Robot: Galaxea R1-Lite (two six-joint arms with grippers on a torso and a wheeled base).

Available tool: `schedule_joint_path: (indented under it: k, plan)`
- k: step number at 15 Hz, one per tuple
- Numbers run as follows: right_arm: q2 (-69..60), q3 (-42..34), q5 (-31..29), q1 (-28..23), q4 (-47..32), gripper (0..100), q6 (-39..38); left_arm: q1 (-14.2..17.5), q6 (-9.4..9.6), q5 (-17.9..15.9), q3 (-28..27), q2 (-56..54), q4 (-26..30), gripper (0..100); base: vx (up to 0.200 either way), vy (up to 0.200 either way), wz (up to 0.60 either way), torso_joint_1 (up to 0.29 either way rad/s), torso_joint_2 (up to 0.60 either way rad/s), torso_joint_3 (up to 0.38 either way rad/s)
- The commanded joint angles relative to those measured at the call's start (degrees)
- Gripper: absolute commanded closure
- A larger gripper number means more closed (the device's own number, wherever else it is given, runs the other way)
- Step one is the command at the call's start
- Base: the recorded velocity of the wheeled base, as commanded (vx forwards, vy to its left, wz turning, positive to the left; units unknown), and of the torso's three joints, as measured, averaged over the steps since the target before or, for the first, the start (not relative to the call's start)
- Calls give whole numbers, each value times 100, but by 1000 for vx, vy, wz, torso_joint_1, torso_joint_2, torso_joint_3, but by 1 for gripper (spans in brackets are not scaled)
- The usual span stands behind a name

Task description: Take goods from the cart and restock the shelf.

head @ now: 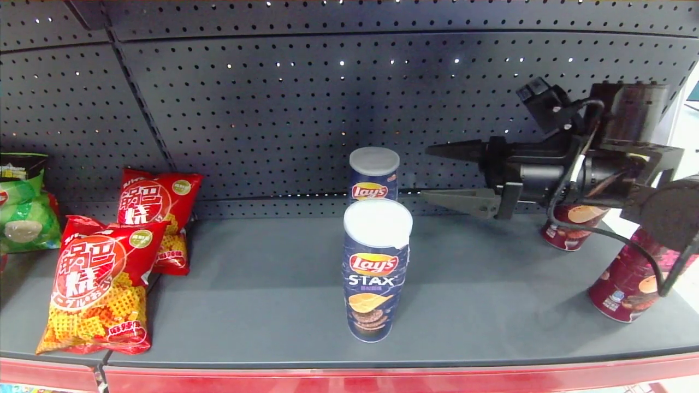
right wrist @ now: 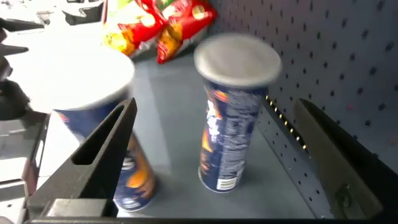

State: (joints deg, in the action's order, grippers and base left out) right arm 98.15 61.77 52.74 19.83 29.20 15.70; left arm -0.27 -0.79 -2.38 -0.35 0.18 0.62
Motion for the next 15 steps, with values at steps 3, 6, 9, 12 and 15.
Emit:
schedule_joint_path:
  k: [3,6,9,12,15]
  plan:
    - [-1184,-860,0,-59,-2,0,-6,0,0,0,0,8,-1,0,0,0,0,0,0,0]
    - [-2265,-1651,0,-15,-10,0,-14,0,0,0,0,8,-1,0,0,0,0,0,0,0]
    - [-3337,-2670,-18,293,-19,0,-76,0,0,0,0,8,-1,0,0,0,0,0,0,0]
    - [-3979,-3189,-35,407,-37,0,-94,0,-9,0,0,17,-1,0,0,0,0,0,0,0]
    - [-4409,-3593,-35,381,-46,0,-129,0,0,0,0,8,-1,0,0,0,0,0,0,0]
